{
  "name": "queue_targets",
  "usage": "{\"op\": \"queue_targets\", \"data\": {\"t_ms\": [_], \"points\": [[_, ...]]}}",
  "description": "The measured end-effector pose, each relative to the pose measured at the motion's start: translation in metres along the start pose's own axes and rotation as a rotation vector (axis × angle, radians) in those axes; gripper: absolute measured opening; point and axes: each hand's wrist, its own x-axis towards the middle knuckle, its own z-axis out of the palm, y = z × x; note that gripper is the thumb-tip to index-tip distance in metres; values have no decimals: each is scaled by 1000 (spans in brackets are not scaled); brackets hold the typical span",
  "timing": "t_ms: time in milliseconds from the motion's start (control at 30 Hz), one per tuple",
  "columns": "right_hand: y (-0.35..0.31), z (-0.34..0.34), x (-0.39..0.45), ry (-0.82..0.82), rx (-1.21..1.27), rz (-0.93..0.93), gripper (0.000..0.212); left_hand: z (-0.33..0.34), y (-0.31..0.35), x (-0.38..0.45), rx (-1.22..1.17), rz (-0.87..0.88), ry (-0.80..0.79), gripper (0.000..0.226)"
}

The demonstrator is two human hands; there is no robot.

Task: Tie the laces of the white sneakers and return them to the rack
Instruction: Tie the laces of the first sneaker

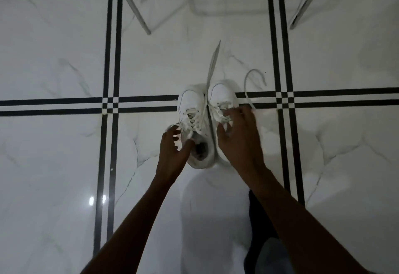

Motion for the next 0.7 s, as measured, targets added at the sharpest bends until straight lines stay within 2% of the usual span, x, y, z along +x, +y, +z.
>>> {"op": "queue_targets", "data": {"t_ms": [67,133,333,533,700], "points": [[-12,17,4,-169,-4,-27,27,0,3,2,-94,-5,52,39],[-16,35,10,-285,-47,-8,30,2,6,7,-167,9,116,30],[-22,60,38,-300,-146,-20,18,2,4,31,-222,183,218,24],[-24,57,47,-290,44,14,7,-6,8,27,-290,302,193,24],[-28,50,39,-282,140,102,25,-16,-1,11,-303,356,104,12]]}}
